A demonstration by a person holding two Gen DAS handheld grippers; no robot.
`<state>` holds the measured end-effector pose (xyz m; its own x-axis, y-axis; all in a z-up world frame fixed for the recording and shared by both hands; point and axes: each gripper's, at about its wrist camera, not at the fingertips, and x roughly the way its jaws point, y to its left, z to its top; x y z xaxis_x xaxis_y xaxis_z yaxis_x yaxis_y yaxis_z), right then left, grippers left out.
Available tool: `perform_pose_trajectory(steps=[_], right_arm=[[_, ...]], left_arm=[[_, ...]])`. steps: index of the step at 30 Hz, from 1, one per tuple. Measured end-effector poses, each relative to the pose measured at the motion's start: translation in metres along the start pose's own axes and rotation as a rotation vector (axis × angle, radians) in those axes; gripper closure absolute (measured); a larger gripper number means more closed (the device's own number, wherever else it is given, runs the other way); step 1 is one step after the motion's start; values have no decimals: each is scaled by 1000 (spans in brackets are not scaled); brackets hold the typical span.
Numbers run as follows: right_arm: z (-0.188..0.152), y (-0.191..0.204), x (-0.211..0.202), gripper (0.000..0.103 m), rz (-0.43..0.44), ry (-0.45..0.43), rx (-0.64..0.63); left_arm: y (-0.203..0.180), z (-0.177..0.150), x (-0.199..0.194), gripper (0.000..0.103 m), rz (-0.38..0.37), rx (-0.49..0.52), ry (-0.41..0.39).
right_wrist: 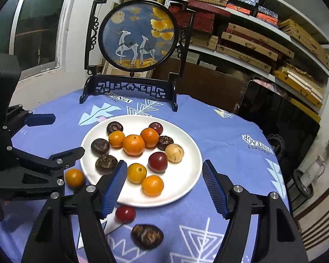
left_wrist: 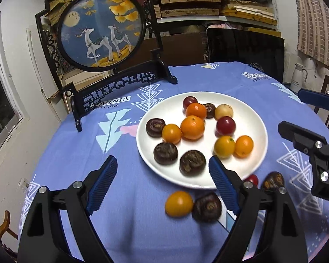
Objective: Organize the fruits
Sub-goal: 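Move both grippers back to the remaining fruits beside the plate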
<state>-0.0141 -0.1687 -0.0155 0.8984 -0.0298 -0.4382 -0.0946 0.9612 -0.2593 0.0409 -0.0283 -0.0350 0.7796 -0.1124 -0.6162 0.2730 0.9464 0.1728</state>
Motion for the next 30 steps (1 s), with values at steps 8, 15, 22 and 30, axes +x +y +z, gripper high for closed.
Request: perform_pose_trajectory(steps=[8, 15, 22, 30], right_arm=[[-38, -17, -18, 27, 137, 48, 31], [-81, -11, 13, 27, 175, 218, -28], [-84, 3, 59, 57, 253, 338, -11], [-89, -1, 35, 57, 257, 311, -1]], left_arm=[[15, -32, -20, 19, 25, 53, 15], [30, -67, -17, 19, -51, 81, 92], [1, -77, -11, 19, -163, 124, 142], [-50, -63, 20, 49, -203, 76, 235]])
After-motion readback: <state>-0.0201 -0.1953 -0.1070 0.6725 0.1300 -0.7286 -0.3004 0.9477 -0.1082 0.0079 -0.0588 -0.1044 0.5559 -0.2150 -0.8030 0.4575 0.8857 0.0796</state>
